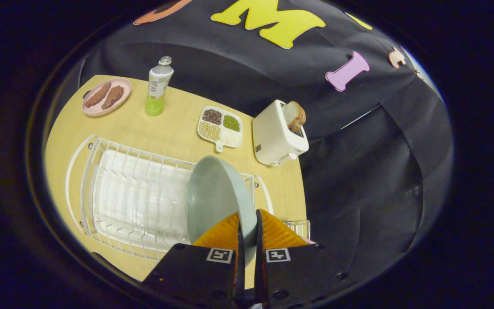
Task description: Take the plate from the dish rack, then take the spoon from the basket and place it into the plate.
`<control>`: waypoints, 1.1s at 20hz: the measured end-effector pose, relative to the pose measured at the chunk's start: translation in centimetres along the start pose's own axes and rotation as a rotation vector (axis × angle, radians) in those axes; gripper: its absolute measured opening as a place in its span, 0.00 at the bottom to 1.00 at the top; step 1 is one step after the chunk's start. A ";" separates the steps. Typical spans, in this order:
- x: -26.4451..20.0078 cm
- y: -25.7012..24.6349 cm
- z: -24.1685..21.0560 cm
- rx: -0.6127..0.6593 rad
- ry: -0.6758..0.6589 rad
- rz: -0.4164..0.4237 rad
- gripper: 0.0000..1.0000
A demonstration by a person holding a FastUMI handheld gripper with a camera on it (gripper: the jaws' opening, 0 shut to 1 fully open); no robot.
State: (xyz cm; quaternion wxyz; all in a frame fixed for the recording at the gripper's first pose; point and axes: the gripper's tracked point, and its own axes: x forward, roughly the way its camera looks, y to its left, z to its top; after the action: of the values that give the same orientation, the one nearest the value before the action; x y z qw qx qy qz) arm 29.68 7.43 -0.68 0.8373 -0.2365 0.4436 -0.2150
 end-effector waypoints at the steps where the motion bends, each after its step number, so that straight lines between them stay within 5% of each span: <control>1: -0.3 -0.6 0.2 0.013 -0.020 -0.023 0.14; 4: -1.1 -2.1 0.2 0.020 -0.092 -0.008 0.14; 13: -5.6 -5.9 -7.9 0.133 -0.324 0.308 0.14; 22: -3.6 0.7 -20.3 0.252 -0.395 0.643 0.14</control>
State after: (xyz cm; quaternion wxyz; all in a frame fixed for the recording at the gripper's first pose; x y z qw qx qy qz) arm 10.81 5.81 -8.84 0.9535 -0.0176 0.2957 0.0552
